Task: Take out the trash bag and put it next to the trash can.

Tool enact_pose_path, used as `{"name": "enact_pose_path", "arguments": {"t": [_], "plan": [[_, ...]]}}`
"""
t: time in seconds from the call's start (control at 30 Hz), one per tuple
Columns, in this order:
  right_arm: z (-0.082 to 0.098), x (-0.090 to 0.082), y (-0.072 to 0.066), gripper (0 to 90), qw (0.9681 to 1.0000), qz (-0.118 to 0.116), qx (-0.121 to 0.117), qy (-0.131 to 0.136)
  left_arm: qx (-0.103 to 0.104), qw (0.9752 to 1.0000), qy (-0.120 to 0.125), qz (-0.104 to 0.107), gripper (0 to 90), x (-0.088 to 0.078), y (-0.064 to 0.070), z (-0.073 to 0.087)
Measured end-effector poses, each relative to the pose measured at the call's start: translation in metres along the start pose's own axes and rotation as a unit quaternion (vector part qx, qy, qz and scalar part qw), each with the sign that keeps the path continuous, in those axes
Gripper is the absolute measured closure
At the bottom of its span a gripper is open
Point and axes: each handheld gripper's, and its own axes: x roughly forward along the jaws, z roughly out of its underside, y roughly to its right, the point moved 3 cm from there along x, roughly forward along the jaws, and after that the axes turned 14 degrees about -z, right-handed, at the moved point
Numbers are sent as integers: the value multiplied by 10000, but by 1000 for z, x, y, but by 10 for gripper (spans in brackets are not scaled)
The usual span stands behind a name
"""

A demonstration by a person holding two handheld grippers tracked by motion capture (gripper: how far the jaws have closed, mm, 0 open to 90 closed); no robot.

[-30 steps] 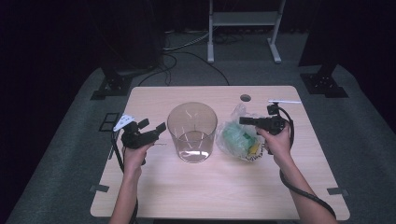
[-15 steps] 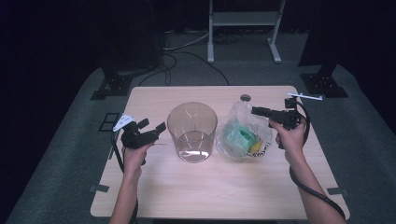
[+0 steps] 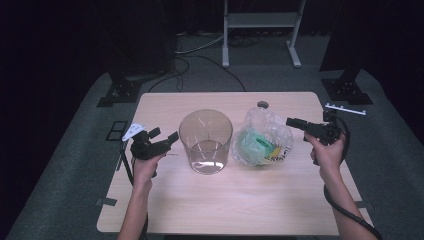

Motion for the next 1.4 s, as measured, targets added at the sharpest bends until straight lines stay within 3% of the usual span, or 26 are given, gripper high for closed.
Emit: {"name": "enact_pose_path", "arguments": {"t": [0.93, 1.27, 1.4], "plan": [[54, -26, 30, 464, 9994, 273, 162, -144, 56, 10000, -6, 0, 92, 0, 1, 0], [66, -30, 29, 464, 9994, 309, 98, -131, 26, 10000, 9, -7, 92, -1, 1, 0], [70, -32, 26, 464, 9998, 193, 65, -64, 26, 10000, 2, -11, 92, -1, 0, 0]]}}
